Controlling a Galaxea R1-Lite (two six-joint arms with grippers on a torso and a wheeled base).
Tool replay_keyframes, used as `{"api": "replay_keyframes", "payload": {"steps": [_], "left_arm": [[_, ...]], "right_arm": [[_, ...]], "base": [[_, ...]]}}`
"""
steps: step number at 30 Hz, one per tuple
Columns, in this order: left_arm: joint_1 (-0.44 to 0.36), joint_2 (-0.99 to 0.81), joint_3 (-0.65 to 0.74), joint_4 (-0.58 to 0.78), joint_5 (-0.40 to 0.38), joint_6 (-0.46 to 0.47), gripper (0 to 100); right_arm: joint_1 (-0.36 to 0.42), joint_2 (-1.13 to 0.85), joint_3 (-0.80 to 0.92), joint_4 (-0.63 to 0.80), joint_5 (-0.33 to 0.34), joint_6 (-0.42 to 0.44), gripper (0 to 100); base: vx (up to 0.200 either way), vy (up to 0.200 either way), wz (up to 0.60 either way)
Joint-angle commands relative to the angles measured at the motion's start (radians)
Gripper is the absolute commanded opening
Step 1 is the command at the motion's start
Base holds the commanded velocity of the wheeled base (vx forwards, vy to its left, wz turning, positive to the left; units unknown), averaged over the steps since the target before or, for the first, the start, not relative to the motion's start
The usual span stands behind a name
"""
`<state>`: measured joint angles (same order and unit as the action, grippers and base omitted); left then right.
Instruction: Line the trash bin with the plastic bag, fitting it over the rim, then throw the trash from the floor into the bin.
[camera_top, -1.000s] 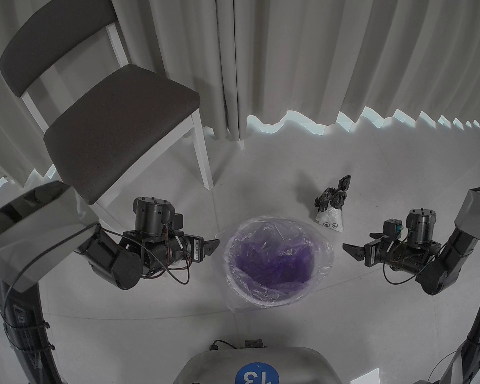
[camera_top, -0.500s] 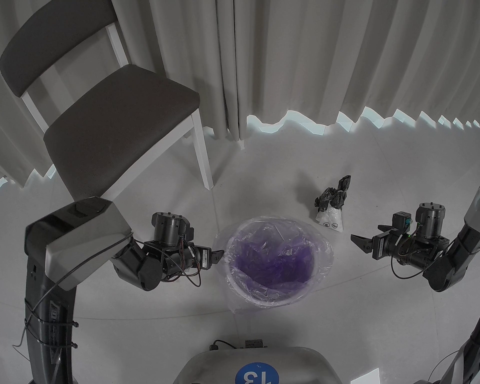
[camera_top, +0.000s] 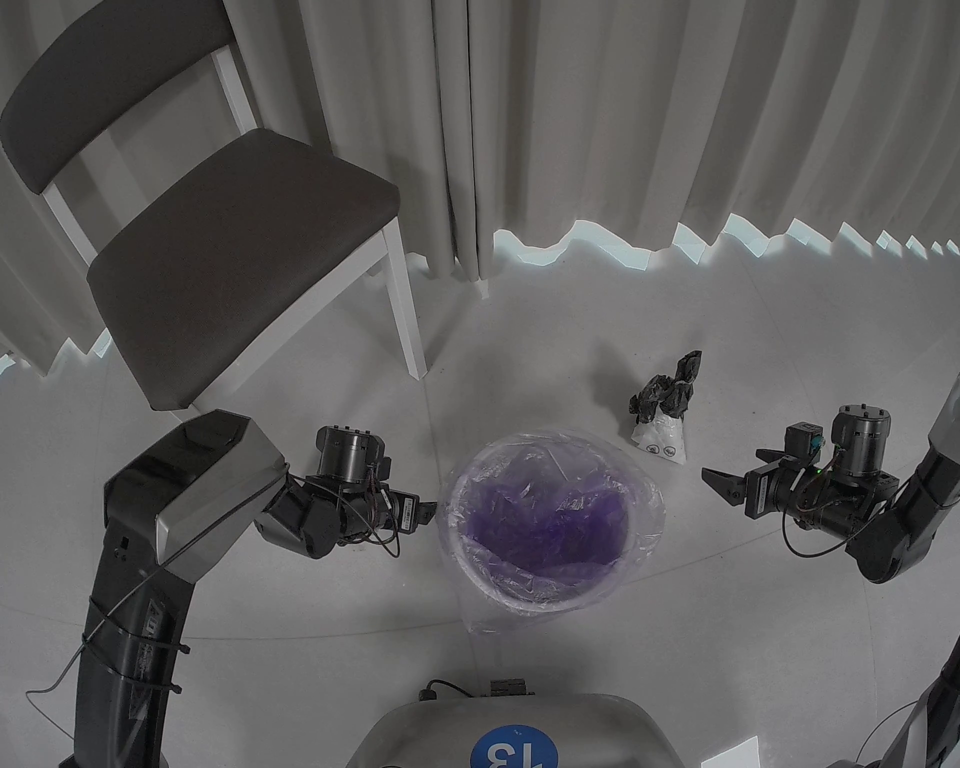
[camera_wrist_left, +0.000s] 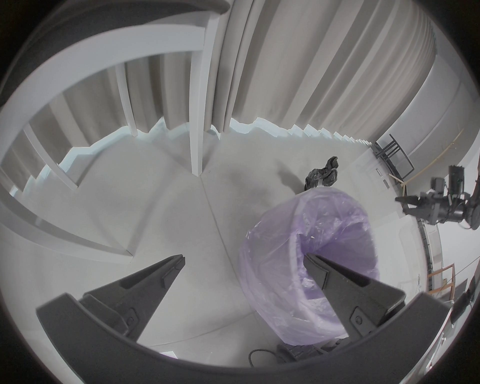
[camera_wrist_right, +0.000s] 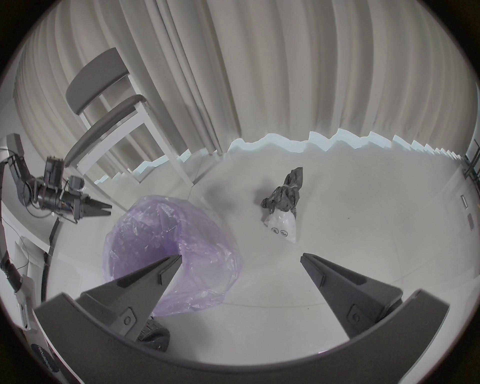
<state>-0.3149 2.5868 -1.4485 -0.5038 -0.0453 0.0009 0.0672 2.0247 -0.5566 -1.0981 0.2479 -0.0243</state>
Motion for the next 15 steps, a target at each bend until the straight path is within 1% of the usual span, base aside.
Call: {"api": "replay_keyframes", "payload": {"steps": [1,5,6,9,11,15], "left_arm": [[0.016,0.059,-0.069,0.051,-0.004,0.008,100],[0.025,0.039,-0.059,0.059,-0.007,0.004,100],[0.046,-0.01,-0.013,0.051,-0.011,0.002,100],[0.063,-0.07,0.046,0.044,-0.013,-0.002,100],[0.066,-0.123,0.106,0.025,-0.011,-0.019,100],[0.066,-0.201,0.212,-0.038,-0.011,-0.024,100]], "right_arm": [[0.0,0.003,0.001,0.0,0.001,0.0,100],[0.0,0.003,0.001,0.0,0.001,0.0,100],[0.009,0.005,0.003,0.001,0.001,0.0,100],[0.026,0.023,0.003,0.001,-0.002,0.001,100],[0.036,0.058,0.001,0.0,-0.004,0.0,100],[0.039,0.134,-0.017,-0.002,-0.006,-0.002,100]], "base": [[0.0,0.0,0.0],[0.0,0.0,0.0],[0.0,0.0,0.0],[0.0,0.0,0.0],[0.0,0.0,0.0],[0.0,0.0,0.0]]}}
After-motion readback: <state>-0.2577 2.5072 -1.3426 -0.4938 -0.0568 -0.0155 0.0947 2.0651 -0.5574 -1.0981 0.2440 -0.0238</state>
